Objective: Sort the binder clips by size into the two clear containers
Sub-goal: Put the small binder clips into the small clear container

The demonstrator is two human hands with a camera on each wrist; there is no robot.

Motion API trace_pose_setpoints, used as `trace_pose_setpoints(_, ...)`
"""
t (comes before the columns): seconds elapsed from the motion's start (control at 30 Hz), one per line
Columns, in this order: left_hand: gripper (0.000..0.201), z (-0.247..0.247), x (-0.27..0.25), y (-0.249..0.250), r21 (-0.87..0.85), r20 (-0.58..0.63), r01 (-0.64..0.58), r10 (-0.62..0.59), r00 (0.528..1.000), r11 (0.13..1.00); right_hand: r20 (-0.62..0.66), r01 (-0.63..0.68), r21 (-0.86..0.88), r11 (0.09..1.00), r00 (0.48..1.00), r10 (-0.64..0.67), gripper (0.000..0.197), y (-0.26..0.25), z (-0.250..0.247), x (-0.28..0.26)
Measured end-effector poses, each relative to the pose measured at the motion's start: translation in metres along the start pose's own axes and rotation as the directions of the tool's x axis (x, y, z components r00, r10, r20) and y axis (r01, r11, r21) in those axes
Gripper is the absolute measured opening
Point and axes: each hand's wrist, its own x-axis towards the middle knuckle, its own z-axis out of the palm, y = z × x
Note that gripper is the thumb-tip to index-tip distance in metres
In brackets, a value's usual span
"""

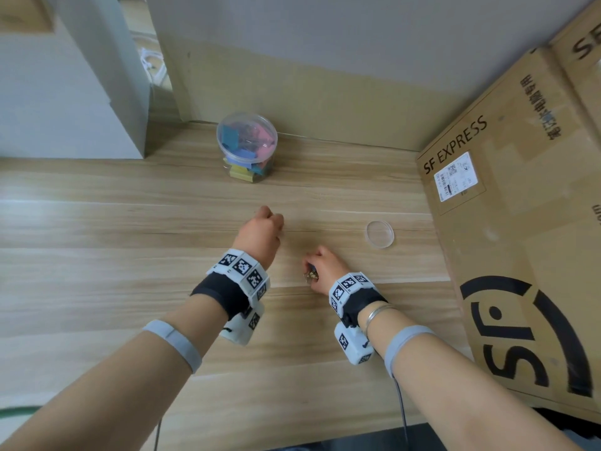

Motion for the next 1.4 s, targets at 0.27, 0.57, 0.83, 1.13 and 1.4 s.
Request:
trace_pose_setpoints(0.27,0.043,-0.007,-0.001,-0.031,-0.055,0.056,0.109,-0.106,0.993,0.993,-0.026,-0.011,0.022,1.0,1.0,0.012,0.019,-0.011,0.002,0.005)
trace_pose_setpoints(0.57,0.067,0.006,-0.013,-0.055,-0.143,0.017,0.212,-0.211,0.977,0.967,-0.112,0.011,0.206,0.979,0.994,0.012,0.006,-0.027,-0.028,0.013)
trace_pose_setpoints(0.83,0.078,0.019,-0.015,-0.057,-0.215,0.084,0.228,-0.215,0.973,0.95,-0.203,0.212,0.277,0.937,0.966,-0.158,0.023,-0.077,-0.051,0.032)
trace_pose_setpoints(1.13,0.08,0.018,-0.014,-0.061,-0.24,0.102,0.246,-0.228,0.968,0.939,0.197,0.033,-0.196,0.98,0.98,0.007,0.061,-0.029,-0.027,0.022)
trace_pose_setpoints(1.4,0.08,0.024,-0.013,-0.066,-0.216,0.102,0.252,-0.235,0.967,0.943,0.213,0.108,-0.226,0.968,0.975,-0.059,0.035,-0.033,-0.017,0.023)
